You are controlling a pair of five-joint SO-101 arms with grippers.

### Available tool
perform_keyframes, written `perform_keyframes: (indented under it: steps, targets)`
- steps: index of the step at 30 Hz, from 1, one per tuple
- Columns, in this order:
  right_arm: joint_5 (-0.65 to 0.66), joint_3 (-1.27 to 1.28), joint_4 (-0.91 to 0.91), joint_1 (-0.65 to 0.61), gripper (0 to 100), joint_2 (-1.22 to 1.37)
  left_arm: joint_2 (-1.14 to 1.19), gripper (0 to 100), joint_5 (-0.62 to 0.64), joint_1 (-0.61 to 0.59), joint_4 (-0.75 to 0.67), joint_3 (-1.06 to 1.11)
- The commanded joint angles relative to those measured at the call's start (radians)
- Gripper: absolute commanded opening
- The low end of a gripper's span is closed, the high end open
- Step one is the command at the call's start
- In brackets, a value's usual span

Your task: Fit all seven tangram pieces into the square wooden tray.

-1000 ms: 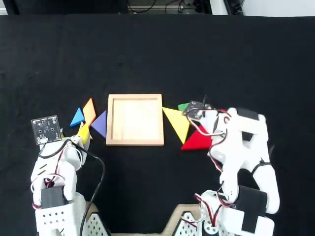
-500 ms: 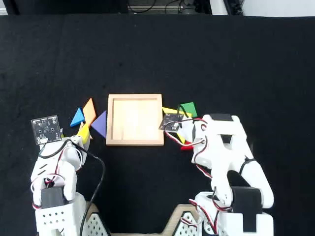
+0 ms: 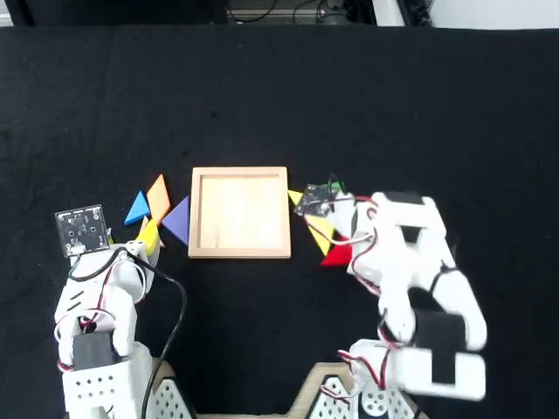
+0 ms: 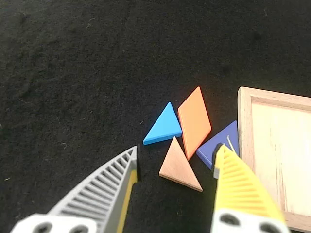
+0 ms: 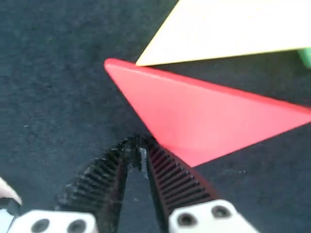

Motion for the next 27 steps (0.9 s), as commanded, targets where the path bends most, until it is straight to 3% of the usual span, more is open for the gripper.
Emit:
perform_keyframes:
  steps: [1, 7, 16, 21, 27]
  targets:
    - [-0.040, -0.127, 0.037, 0.015, 1.1, 0.077, 0.000, 26, -0.005, -0.007, -0.017, 0.019]
    - [-0.101, -0.242, 0.183, 0.014, 1.1, 0.094, -0.002, 26, -0.005, -0.005, -0.018, 0.019]
    - [-0.098, -0.142, 0.359, 0.005, 1.1, -0.243, -0.002, 26, -0.005, -0.005, -0.018, 0.019]
    - [0.006, 0.036, 0.364, -0.060, 1.1, -0.344, -0.002, 26, -0.005, -0.005, -0.015, 0.019]
    - [0.044, 0.044, 0.361, -0.161, 1.1, -0.232, 0.000, 26, -0.005, -0.005, -0.012, 0.019]
